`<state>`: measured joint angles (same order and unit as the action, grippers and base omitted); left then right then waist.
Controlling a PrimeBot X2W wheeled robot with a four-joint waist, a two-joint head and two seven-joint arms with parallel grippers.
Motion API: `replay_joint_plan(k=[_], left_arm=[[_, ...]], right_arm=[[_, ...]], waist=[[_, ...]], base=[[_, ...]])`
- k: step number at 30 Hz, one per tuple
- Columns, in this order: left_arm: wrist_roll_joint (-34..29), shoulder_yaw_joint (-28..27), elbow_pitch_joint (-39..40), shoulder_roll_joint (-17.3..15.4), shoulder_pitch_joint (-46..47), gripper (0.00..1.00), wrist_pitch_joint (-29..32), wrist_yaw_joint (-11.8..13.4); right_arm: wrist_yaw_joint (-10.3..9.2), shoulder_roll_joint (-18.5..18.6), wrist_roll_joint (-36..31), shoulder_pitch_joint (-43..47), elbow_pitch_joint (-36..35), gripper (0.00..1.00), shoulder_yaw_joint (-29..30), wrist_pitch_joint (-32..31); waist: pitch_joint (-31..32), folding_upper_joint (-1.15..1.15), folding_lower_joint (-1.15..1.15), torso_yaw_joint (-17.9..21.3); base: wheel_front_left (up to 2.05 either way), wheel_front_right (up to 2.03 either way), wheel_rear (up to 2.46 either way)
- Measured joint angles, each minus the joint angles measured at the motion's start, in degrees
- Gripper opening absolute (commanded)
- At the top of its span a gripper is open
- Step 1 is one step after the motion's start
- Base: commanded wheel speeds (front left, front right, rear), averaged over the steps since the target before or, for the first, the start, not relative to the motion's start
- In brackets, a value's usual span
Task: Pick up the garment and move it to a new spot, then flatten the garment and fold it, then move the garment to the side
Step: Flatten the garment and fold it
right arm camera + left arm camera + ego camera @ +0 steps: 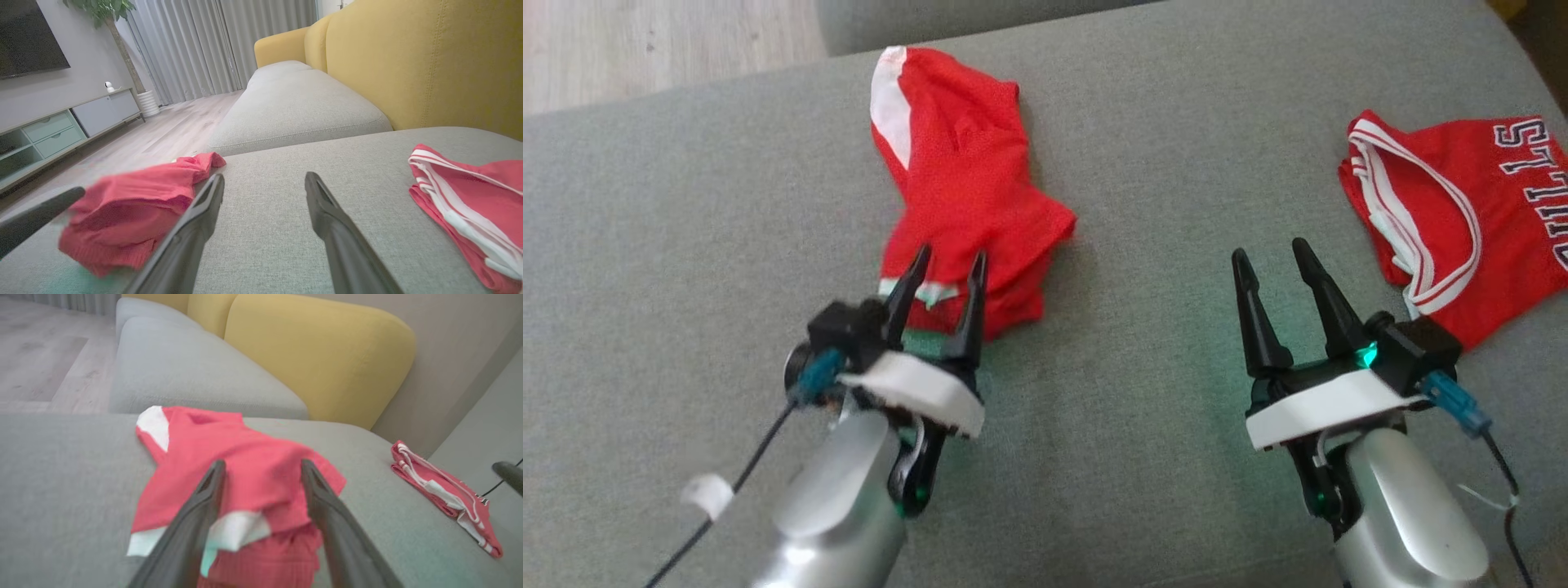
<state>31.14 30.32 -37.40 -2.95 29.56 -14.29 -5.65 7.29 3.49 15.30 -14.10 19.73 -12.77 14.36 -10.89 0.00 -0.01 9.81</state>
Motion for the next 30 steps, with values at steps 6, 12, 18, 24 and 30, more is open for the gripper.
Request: replay_joint_plan(k=[6,12,18,24,30], left_arm=[[-2.75,-6.88,3.59,-0.29,-6.22,1.00,-0.09,2.43],[-7.55,-15.46,10.17,-1.27,-16.35,1.00,-0.16,3.41],[-12.43,-23.31,16.69,-1.24,-26.42,1.00,-0.16,3.63],[-14.82,-27.25,19.31,-0.47,-33.73,1.00,-0.16,2.48],[-15.66,-27.51,20.00,-0.03,-34.16,1.00,-0.16,1.53]], right_arm=[[0.00,-0.05,0.35,1.14,0.44,1.00,0.52,0.00],[0.00,-0.18,0.34,3.41,1.31,1.00,1.55,0.00],[0.00,-0.24,0.33,5.87,2.48,1.00,2.25,0.00],[0.00,-0.29,-0.22,7.84,3.82,1.00,2.34,0.00],[0.00,-0.32,-0.25,8.04,4.33,1.00,1.96,0.00]], waist=[[1.99,0.00,0.01,-1.18],[4.91,0.00,0.00,-3.27],[8.19,0.00,0.00,-4.96],[9.44,0.00,0.00,-6.38],[8.99,0.00,0.01,-7.78]], base=[[0.00,0.00,0.00],[0.00,0.00,0.00],[0.00,0.00,0.00],[0.00,0.00,0.00],[0.00,0.00,0.00]])
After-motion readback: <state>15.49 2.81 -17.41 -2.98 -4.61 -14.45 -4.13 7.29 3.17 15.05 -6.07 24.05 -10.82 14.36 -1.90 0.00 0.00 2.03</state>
